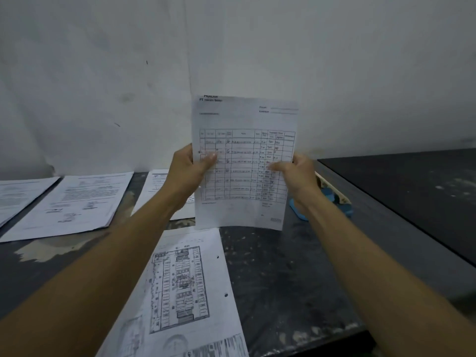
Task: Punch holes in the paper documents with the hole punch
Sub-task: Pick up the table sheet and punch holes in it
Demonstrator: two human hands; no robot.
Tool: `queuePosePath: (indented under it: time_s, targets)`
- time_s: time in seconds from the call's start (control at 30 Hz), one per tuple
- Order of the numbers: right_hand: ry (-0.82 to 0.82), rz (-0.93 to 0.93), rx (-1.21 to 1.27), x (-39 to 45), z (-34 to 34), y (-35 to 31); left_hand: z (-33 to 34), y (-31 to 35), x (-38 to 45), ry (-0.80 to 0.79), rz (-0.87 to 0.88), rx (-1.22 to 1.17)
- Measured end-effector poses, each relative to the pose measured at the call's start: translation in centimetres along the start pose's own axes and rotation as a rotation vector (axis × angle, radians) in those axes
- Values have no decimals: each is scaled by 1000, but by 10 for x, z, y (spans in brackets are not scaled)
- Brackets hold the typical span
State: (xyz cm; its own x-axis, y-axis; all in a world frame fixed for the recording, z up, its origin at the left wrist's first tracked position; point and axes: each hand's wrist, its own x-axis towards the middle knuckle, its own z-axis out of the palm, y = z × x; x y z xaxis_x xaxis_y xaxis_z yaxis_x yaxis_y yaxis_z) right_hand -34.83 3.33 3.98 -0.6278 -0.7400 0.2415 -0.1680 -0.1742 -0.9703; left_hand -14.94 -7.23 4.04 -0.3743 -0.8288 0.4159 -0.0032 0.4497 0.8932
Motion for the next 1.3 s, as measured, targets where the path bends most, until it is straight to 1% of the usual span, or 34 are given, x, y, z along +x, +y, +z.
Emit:
queuePosePath:
  time_s: [0.1,0.17,0.3,0.5,0.63,0.73,0.83,0.9,1.03,1.1,1.2,1.23,1.3]
  targets:
    - [47,-15,74,8,-1,-13,1,9,8,39,40,-26]
    - [67,-11,90,11,-1,-18,0,12,12,37,49,-39]
    - [65,74,-24,2,4,-3,4,0,9,17,19,-43]
    - [115,39,23,7,4,-5,8,1,13,48,46,-50]
    - [84,127,-69,5,5,9,11,-11,10,19,-8,-31]
    - [108,130,-59,8,3,12,12,-15,11,27,-23,-11]
    - [85,119,-56,5,-1,7,11,-13,12,19,-24,-5]
    - [112,29,-62,5,-3,0,12,-13,13,17,-23,-11]
    - [208,-257,-61,11,-6,-28,15,-15,14,24,-32,-19]
    - [235,-419,-114,13,-6,-44,16,-17,13,32,-32,-14]
    - [246,-651,-357,15,-5,-59,18,-17,12,40,-27,-15]
    - [214,-692,-450,17,-4,-60,19,-15,12,47,-32,-22]
    - [168,-713,-604,19,-2,-60,19,-11,14,60,-36,-42]
